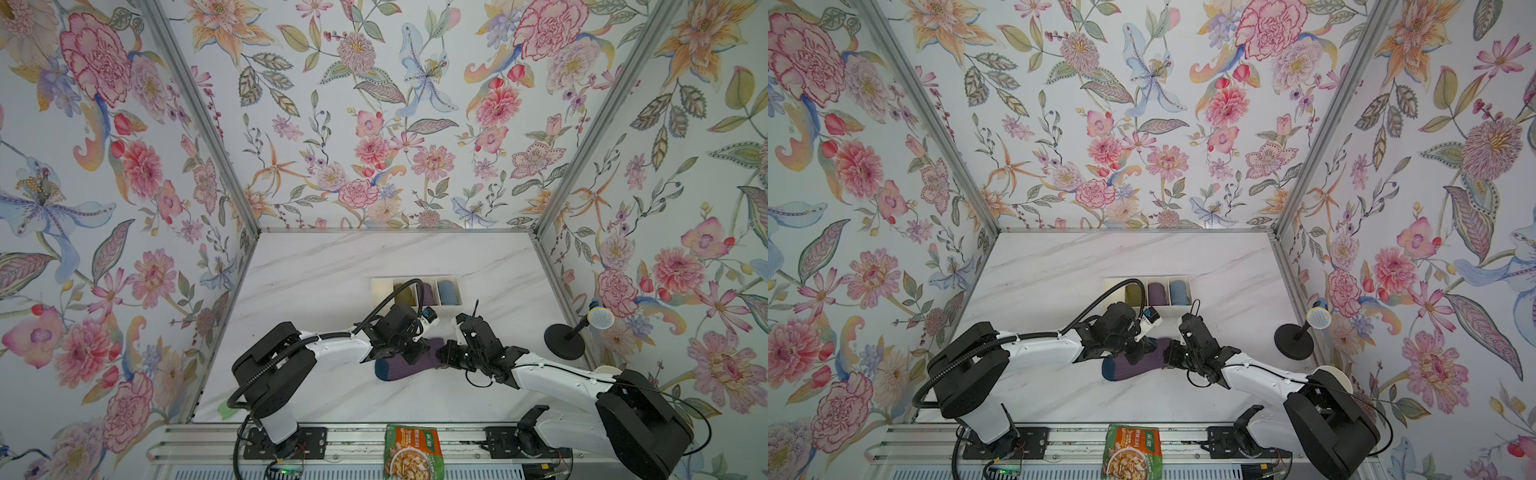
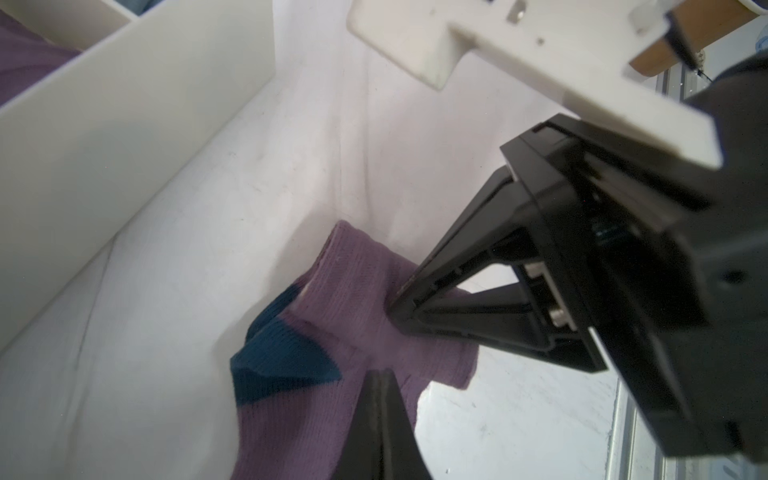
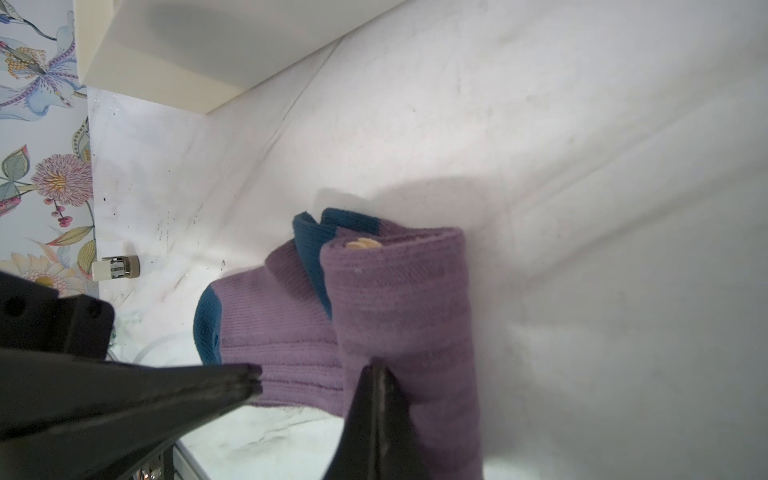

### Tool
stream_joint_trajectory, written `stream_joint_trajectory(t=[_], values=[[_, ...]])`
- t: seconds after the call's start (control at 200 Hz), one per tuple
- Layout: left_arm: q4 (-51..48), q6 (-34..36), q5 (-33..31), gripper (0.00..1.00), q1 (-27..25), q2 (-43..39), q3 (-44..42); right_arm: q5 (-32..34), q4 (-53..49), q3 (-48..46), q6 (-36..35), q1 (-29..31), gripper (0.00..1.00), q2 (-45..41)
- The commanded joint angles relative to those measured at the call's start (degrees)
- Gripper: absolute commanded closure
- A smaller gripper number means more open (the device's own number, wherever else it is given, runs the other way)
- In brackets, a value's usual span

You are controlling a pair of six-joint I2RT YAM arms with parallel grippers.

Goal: Roll the socks

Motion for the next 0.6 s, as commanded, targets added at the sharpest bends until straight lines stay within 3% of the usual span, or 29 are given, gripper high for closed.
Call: stream_joint_trajectory(t=[0.0,0.595], values=[[0.40,1.13,1.07,1.00,-0.89,1.44,2.35,0.05,-0.83,-1.15,0.46,-0.36,0.98,-0.55],[0.78,1.22,1.77,1.00,-1.39,8.39,6.61,-1.22,-0.01,-2.04,0.09,-2.48,0.98,-0.58]])
